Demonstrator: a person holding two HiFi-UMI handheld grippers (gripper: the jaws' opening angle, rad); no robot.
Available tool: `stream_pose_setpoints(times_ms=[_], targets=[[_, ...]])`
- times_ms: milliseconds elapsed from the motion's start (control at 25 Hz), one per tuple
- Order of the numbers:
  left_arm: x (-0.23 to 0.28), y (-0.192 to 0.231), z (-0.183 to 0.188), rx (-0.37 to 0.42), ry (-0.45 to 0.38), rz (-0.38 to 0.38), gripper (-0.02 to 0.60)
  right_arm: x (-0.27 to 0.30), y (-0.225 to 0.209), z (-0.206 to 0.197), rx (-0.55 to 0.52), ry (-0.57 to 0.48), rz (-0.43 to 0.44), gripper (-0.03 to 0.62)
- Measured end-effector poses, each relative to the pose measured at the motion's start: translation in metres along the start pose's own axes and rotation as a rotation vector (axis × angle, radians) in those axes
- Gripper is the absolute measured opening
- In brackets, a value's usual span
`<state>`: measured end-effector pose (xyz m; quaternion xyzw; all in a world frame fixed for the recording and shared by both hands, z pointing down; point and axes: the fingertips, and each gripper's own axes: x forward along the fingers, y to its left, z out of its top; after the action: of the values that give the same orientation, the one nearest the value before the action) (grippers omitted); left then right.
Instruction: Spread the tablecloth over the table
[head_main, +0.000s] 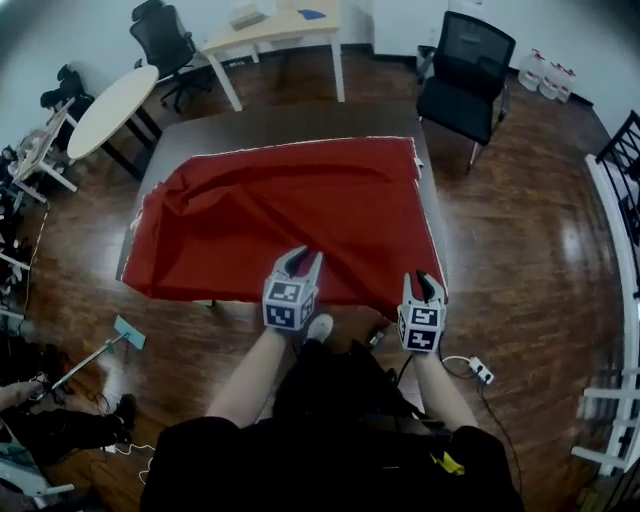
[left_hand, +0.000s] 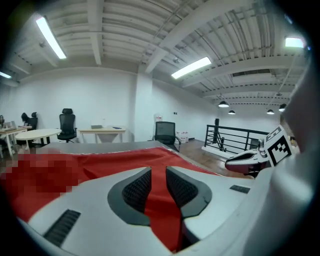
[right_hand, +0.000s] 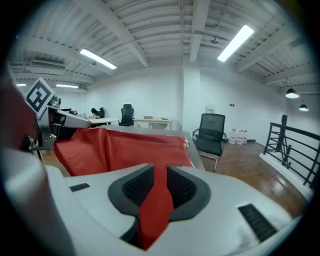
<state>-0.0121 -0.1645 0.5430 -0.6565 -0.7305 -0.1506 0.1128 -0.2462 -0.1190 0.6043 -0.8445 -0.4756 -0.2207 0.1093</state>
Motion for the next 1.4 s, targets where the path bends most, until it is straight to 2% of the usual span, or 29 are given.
stream_pose_setpoints(times_ms=[120,200,240,280,360,520,680,840,920,1080,1200,1400], targets=[[-0.045,0.049,0.007,-0.085,-0.073,0.108,0.043,0.006,0.041,0.022,-0.046,-0.067,0.089,0.083],[-0.072,0.078,0.008,-0.150,-0.126,0.170,-0.002,0.005,0.063,0.035,-0.068,-0.118,0.140,0.037],[-0.084,0.089,0.009,-0.181,-0.151,0.184,-0.002,0.003,0.071,0.041,-0.073,-0.141,0.161,0.030],[-0.097,0.095,0.009,-0.209,-0.176,0.187,-0.003,-0.001,0.077,0.047,-0.072,-0.164,0.183,0.007],[-0.121,0.101,0.010,-0.240,-0.223,0.176,-0.003,-0.015,0.091,0.061,-0.056,-0.215,0.233,0.006],[-0.152,0.104,0.016,-0.236,-0.280,0.153,-0.003,-0.034,0.126,0.097,-0.040,-0.307,0.301,0.005],[-0.178,0.125,0.033,-0.258,-0.342,0.132,-0.003,-0.042,0.156,0.127,-0.008,-0.334,0.343,0.005],[-0.225,0.162,0.032,-0.308,-0.424,0.174,-0.003,-0.051,0.190,0.148,-0.018,-0.390,0.393,0.005],[-0.255,0.180,0.021,-0.298,-0.438,0.237,-0.003,-0.058,0.230,0.158,-0.068,-0.421,0.461,0.005],[-0.308,0.215,0.000,-0.273,-0.467,0.369,-0.003,-0.064,0.347,0.169,-0.227,-0.458,0.651,0.005],[-0.360,0.240,-0.020,-0.236,-0.451,0.478,-0.003,-0.067,0.435,0.161,-0.233,-0.438,0.797,0.005],[-0.453,0.284,-0.065,-0.284,-0.461,0.690,-0.003,-0.080,0.570,0.138,-0.305,-0.364,1.039,0.006]])
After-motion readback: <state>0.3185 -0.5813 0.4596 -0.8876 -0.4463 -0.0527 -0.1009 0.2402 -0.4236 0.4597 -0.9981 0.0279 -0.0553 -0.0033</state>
